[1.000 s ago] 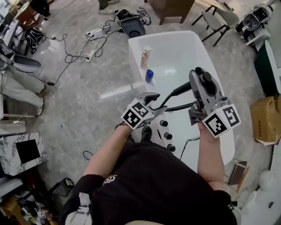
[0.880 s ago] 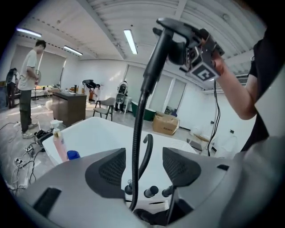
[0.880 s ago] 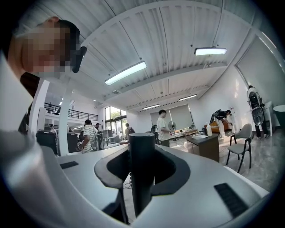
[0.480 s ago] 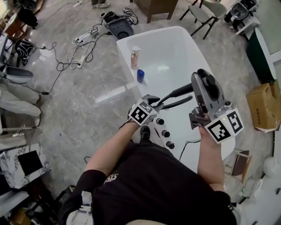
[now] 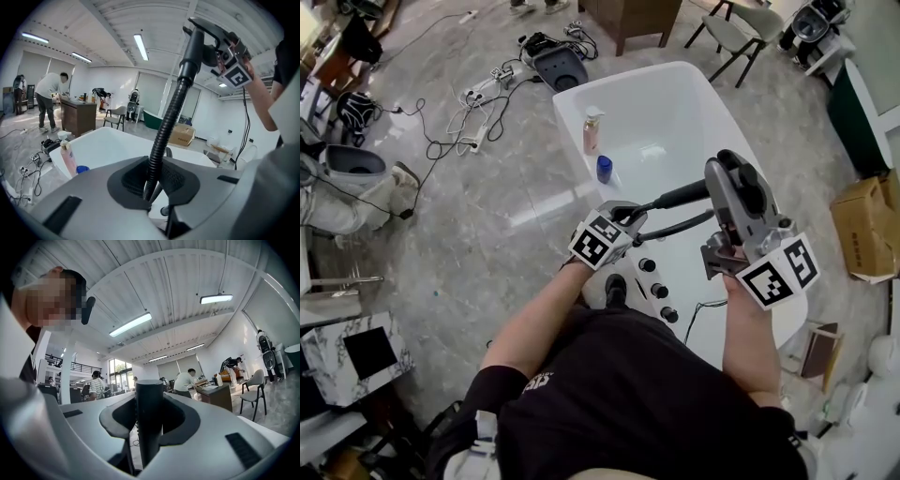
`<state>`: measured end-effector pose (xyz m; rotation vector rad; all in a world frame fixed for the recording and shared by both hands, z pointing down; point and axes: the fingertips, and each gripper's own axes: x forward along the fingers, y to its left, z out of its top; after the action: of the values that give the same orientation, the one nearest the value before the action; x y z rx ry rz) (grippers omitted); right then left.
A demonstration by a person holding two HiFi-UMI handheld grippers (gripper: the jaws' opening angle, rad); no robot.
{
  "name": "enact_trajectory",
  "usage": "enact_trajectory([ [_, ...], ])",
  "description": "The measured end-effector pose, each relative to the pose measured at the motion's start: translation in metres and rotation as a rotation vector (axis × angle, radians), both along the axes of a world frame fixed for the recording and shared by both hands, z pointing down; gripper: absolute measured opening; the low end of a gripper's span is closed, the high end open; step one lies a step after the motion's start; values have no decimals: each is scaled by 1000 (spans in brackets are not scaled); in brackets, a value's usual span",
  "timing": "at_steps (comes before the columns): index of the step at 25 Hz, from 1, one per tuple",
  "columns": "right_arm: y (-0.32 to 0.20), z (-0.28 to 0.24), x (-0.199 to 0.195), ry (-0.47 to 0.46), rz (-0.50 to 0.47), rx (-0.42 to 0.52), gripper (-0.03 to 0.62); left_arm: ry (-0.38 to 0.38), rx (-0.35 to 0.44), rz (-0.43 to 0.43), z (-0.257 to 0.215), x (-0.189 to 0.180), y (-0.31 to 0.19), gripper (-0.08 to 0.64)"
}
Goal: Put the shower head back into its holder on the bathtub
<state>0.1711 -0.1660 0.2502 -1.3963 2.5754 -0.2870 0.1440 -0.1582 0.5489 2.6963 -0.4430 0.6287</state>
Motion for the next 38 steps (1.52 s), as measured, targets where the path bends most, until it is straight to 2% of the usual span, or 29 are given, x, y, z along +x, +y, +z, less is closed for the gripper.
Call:
enact_trajectory([
  [5,2,12,-13,-20,-5,-9,117,18,73,-107,-27,-46,-43,55],
  [9,3,-1,-6,-44,-8,8,117,35,124,-190,-66,-69,-74,55],
  [11,4,-5,-1,-51,-6,10,117,12,153,-178,-73,-68,-79,55],
  [14,4,-1,-7,-37,-11,0,115,-71,171,-98,-52,-60,-69,65],
  [16,4,5,-17,-24,-24,-12,115,-132,159,-58,-29,-61,-56,90],
  [19,0,18,-24,-23,-36,-43,115,-168,108,-40,-3,-67,-36,184],
  [23,-4,34,-18,-28,-26,-84,115,-121,35,-84,3,-75,-26,187],
  [28,-12,72,-21,60,9,-143,117,-68,-5,-180,4,-110,-35,184],
  [31,-14,93,-27,35,15,-193,115,-43,-20,-222,4,-128,-42,178],
  [33,-14,101,-36,22,6,-212,115,-28,-32,-242,3,-139,-46,170],
  [38,-19,124,-59,71,2,-258,115,-9,-63,-251,7,-158,-46,155],
])
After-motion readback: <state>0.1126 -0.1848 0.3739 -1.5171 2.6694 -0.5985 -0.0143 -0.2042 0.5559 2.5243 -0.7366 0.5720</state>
